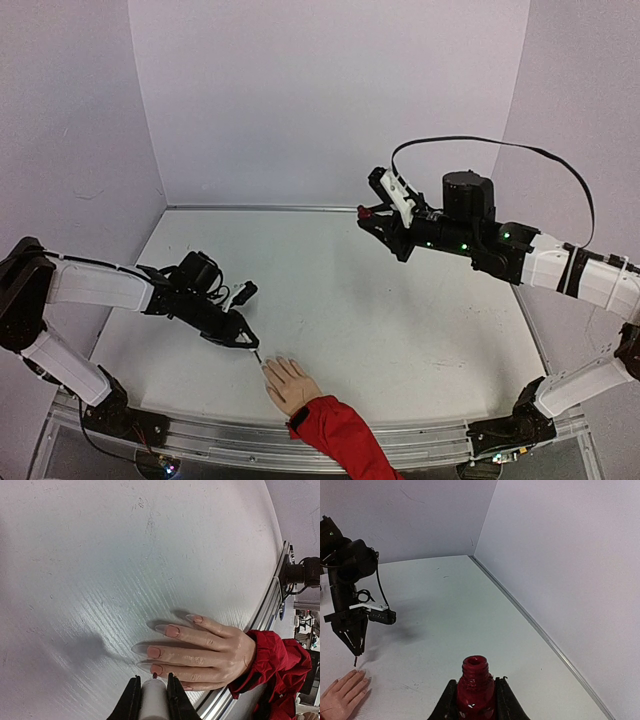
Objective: Paint the nails
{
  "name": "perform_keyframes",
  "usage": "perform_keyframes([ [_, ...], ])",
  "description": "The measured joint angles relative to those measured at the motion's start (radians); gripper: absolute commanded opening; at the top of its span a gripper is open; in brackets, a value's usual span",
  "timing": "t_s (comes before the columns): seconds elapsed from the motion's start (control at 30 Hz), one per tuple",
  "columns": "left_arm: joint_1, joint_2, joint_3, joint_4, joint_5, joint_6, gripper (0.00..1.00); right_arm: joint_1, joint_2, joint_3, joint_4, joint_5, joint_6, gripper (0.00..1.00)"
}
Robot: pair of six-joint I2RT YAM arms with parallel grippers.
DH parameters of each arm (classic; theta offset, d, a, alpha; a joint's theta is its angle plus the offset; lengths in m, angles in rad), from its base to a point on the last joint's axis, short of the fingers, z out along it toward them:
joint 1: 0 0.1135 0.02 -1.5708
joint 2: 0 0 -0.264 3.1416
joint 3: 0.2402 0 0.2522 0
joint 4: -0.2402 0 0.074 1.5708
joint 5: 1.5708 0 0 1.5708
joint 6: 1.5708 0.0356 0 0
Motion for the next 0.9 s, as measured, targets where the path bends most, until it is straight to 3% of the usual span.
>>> perform_keyframes([
  [0.9,0.000,0.043,0.000,0.033,0.031,-0.001,0.00,-0.005,0.012,0.000,0.000,0.000,-0.003,0.00],
])
